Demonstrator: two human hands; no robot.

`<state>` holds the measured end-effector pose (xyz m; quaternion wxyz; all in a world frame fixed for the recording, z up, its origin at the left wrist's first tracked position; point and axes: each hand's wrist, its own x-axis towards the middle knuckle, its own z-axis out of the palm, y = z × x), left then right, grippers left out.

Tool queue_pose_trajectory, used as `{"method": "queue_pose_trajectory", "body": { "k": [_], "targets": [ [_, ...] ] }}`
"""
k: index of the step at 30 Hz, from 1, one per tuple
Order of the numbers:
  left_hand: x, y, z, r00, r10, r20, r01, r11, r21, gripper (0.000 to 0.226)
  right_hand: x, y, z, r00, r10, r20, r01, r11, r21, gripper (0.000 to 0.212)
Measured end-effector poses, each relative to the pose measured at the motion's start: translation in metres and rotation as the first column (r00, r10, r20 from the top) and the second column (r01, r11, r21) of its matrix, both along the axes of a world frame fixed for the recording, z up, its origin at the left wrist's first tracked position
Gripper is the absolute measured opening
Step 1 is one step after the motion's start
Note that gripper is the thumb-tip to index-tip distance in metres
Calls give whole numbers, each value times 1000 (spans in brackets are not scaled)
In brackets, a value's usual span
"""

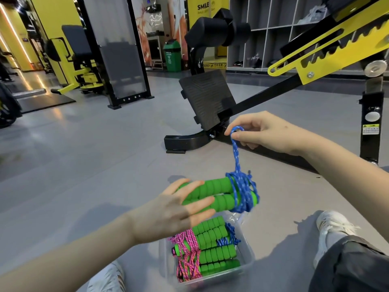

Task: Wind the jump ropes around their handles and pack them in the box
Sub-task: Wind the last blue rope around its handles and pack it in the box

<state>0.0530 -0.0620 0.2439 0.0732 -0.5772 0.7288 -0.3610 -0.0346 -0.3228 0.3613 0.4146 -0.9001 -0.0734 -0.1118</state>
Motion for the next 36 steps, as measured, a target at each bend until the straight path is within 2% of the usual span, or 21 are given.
{"method": "queue_pose_trajectory", "body": {
  "k": [4,7,9,12,14,16,18,20,22,27,28,30,32,33,34,36],
  "targets": [
    [-23,-11,15,993,-85,-86,77,993,-93,36,2,-17,-13,999,-30,-41,34,995,98,12],
    [-30,-14,25,984,-104,-142,79,982,-169,33,1,-28,-22,995,-3,-100,34,949,314,10],
    [-31,-14,28,983,-102,-156,69,977,-203,32,2,-33,-28,991,4,-137,52,914,402,11],
    [-33,-14,34,980,-104,-167,59,966,-251,31,3,-36,-41,978,13,-210,88,879,468,14],
    [-34,-16,36,976,-107,-187,46,952,-302,31,4,-38,-49,978,50,-204,54,878,476,17],
    [-31,-17,37,968,-95,-231,8,935,-354,42,3,-32,-52,986,14,-164,62,891,449,14],
    [-23,-16,39,967,-57,-248,-47,918,-395,45,7,-29,-53,990,39,-138,47,822,568,17],
    [-14,-14,38,971,-3,-240,-106,892,-439,49,13,-28,-56,984,124,-130,6,701,713,36],
    [-7,-11,36,966,44,-254,-162,871,-465,54,19,-31,-59,979,162,-126,-4,629,777,47],
    [6,-5,30,966,73,-247,-184,866,-465,57,18,-35,-52,983,138,-124,2,659,752,62],
    [8,-3,30,968,74,-238,-181,866,-467,58,17,-35,-48,985,125,-116,1,673,740,57],
    [8,-2,29,971,81,-226,-180,870,-458,58,15,-35,-41,992,80,-100,17,691,723,34],
    [9,-2,26,969,106,-223,-198,874,-444,55,13,-37,-35,998,7,-66,44,666,745,15],
    [11,-1,25,965,123,-233,-219,867,-448,52,12,-40,-31,999,-22,-44,48,641,766,13],
    [14,2,24,958,141,-248,-244,854,-459,47,10,-44,-27,999,-40,-19,40,623,781,16],
    [23,10,26,956,170,-239,-268,837,-477,40,5,-54,-20,997,-71,10,39,650,759,32]
  ]
}}
